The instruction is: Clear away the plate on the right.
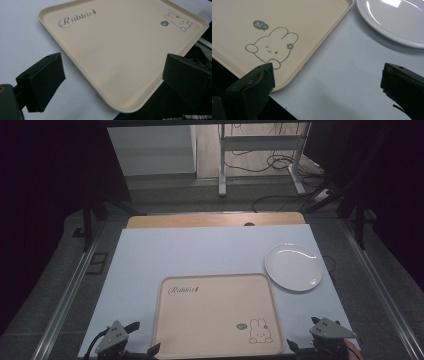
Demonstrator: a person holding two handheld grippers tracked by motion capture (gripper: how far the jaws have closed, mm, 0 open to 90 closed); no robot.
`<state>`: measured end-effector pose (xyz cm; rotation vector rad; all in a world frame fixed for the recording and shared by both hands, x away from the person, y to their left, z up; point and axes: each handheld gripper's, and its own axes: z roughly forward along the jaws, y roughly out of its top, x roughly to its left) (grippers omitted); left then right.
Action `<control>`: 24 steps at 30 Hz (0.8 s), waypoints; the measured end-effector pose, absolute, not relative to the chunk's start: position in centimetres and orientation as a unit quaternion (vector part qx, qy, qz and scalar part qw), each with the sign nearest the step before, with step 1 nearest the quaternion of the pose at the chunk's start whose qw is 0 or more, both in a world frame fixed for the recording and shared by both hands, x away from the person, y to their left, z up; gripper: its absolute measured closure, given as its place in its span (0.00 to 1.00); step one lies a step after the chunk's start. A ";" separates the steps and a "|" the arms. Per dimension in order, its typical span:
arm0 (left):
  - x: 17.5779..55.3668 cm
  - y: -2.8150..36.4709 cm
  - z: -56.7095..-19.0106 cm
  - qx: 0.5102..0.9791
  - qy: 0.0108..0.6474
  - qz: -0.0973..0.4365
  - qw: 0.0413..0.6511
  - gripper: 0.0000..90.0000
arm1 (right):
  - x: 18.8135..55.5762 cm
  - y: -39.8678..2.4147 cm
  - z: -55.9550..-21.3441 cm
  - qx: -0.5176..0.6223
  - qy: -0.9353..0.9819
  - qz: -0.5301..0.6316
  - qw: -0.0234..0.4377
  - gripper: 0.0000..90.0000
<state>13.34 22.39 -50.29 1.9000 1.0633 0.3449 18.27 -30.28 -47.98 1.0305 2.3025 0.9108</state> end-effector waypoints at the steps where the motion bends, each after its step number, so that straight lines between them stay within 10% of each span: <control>1: 13.3 22.4 -50.3 0.769 0.430 0.140 0.452 0.04 | 18.3 -30.3 -48.0 0.374 0.836 0.331 0.228 0.00; 24: 13.4 22.4 -50.3 0.769 0.433 0.139 0.450 0.04 | 19.8 -29.9 -47.5 0.358 0.835 0.322 0.264 0.00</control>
